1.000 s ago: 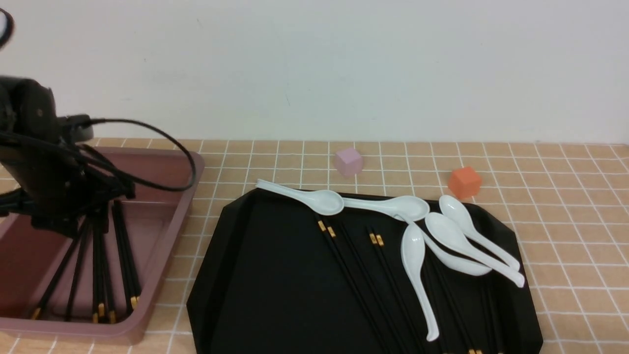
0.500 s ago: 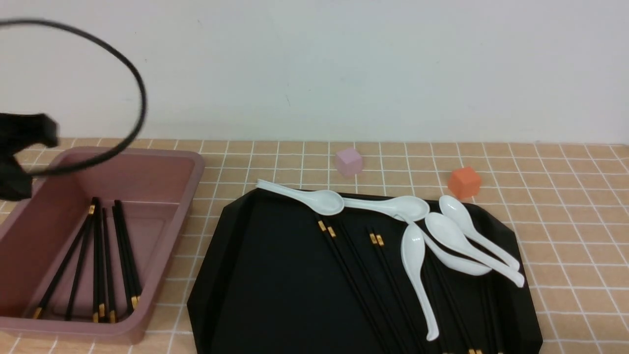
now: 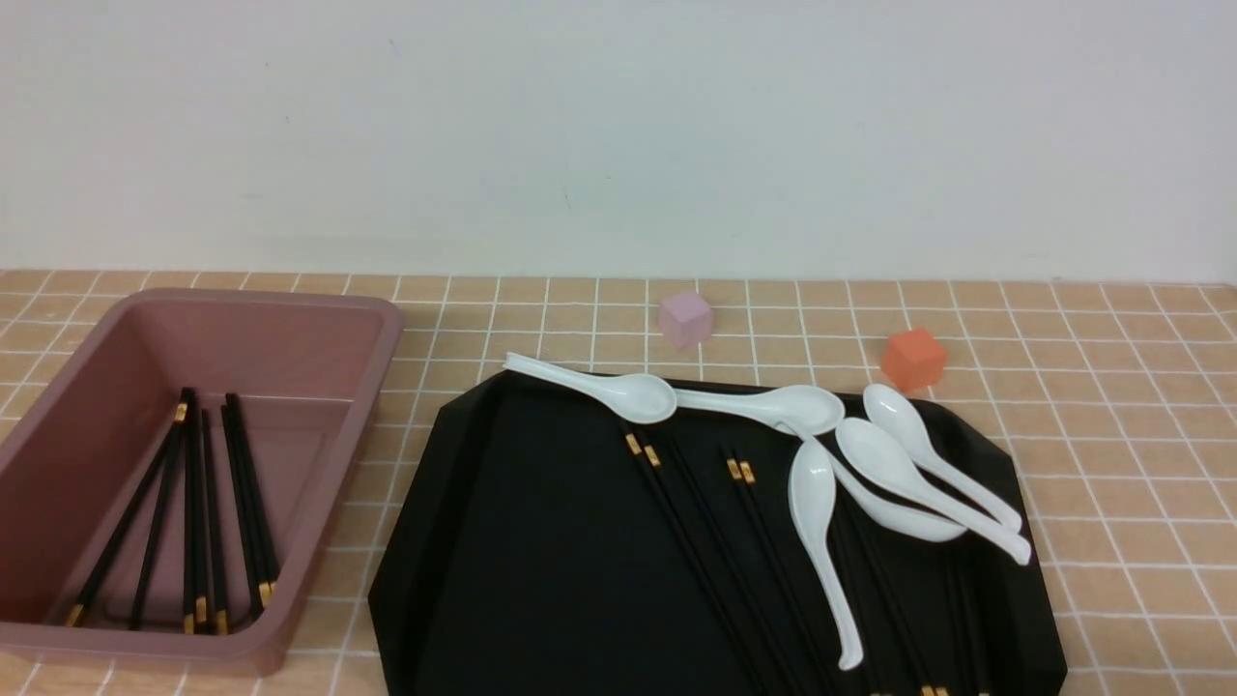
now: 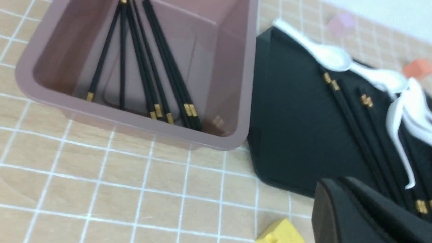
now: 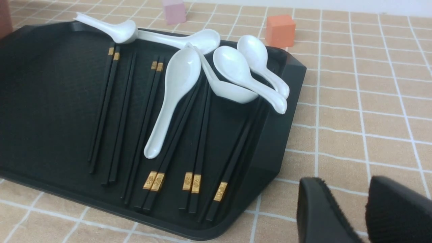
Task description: On brown tablecloth take chopsticks from black tray and put them in box.
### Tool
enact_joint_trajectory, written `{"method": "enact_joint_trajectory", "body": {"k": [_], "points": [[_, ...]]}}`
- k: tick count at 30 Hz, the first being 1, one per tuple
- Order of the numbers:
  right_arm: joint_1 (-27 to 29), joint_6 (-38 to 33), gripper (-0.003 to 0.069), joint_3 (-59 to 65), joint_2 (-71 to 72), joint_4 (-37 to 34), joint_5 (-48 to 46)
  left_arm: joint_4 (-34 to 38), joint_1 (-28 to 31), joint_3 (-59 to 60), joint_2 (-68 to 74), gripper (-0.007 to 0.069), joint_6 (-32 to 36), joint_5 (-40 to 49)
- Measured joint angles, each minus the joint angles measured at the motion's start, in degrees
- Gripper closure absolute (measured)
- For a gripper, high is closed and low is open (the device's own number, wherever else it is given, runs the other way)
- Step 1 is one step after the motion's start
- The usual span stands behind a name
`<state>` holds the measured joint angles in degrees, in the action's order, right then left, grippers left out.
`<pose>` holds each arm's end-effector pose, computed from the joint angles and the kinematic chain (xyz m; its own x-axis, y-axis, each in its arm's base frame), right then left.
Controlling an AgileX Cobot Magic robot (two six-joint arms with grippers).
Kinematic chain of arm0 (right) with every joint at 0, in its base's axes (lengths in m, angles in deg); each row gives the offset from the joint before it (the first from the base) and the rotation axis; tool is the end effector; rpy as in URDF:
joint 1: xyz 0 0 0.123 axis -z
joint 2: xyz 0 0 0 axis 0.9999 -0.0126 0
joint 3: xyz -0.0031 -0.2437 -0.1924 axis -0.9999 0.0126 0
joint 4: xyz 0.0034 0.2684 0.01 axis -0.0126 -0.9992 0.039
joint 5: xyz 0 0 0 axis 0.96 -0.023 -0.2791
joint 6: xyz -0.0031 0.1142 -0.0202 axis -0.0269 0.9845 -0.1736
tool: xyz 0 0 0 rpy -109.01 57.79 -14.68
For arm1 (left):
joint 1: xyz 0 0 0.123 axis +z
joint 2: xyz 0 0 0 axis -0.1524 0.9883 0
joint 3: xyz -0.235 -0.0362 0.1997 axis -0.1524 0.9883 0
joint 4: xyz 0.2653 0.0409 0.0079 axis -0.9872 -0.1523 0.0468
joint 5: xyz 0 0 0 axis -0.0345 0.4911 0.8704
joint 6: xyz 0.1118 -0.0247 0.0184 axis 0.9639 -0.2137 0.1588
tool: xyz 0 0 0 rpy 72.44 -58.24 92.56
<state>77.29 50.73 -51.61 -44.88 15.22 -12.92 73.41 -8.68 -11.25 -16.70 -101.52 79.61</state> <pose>0.0665 0.0148 0.1670 -0.2936 0.0164 -0.9558 -0.1916 0.9785 0.0757 0.0476 -0.0210 0.3227 -0.5144 -0.3574 -0.7795 -0.0316 0.9163 -0.3993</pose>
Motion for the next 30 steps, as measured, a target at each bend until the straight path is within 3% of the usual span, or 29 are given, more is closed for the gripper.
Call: {"method": "enact_joint_trajectory", "body": {"k": [7, 22, 30], "points": [[0.00, 0.00, 0.0419, 0.00, 0.00, 0.00, 0.00, 1.45, 0.00, 4.52, -5.26, 0.0637, -0.20, -6.70], [0.00, 0.00, 0.0419, 0.00, 0.00, 0.00, 0.00, 0.26, 0.00, 5.13, -5.31, 0.0637, 0.30, -8.04], [0.00, 0.00, 0.0419, 0.00, 0.00, 0.00, 0.00, -3.03, -0.27, 18.60, -6.61, 0.0637, -0.22, -31.64]]}}
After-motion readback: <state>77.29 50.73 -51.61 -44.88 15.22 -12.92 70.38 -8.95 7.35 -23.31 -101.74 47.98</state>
